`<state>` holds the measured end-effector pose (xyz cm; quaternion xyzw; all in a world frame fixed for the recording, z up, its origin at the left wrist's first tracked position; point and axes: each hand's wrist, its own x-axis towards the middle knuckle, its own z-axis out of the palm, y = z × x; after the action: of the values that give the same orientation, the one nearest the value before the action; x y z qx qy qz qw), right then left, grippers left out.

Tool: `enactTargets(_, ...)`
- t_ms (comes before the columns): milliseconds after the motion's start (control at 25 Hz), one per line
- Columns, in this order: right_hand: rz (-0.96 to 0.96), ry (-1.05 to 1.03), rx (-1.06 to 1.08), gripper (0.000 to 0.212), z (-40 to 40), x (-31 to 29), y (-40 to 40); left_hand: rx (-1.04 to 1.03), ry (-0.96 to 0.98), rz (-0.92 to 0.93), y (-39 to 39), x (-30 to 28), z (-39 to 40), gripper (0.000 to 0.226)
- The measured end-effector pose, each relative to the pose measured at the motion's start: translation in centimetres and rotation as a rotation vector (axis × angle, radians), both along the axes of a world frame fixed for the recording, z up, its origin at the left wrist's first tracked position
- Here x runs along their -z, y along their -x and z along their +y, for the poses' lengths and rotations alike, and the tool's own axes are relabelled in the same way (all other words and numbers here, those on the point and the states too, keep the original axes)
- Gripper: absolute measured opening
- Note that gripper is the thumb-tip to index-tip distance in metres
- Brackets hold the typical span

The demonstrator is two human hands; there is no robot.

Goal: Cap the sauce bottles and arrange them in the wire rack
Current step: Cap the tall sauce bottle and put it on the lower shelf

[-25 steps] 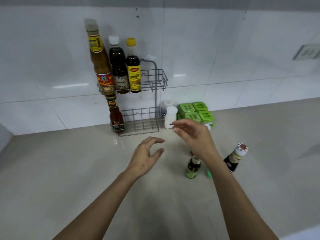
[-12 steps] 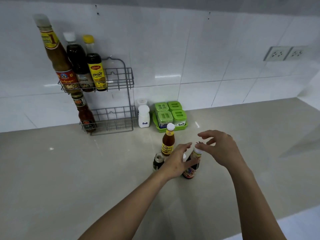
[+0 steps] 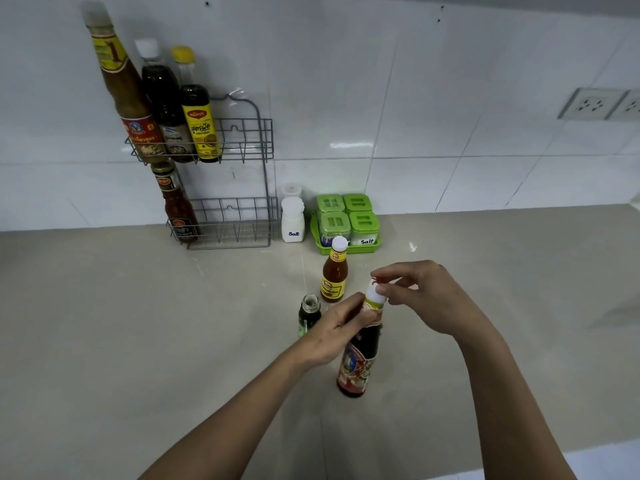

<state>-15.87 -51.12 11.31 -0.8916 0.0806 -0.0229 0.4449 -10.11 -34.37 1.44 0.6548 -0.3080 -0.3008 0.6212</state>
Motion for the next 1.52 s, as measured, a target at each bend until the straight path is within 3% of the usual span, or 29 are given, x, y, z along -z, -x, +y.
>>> enactTargets(200,0.0,-0.325,-0.227,0.025,1.4,0.2,-0.8,-0.039,0.066,0.276,0.5,-2.8,4.7,0.027)
enactTargets(400,0.011,-0.4,-0.4,0.029,6.0,0.9,-2.8,-0.053,-0.015,0.237,-0.2,-4.2,11.1,0.032)
enactTargets(560,-0.049,-0.305,-0.486,0.033,10.0,1.6,-4.1,-0.069,-0.047,0.212,-1.0,-4.6,15.9,0.044)
enactTargets(1040,-0.079,-0.301,-0.371,0.024,18.2,2.1,-6.7,-0.072,-0.139,0.143,-4.2,-5.0,23.4,0.037)
enactTargets(1520,-0.082,-0.416,-0.399,0.03,21.0,1.6,-8.4,-0.01,-0.057,0.234,-6.3,-5.2,26.3,0.039)
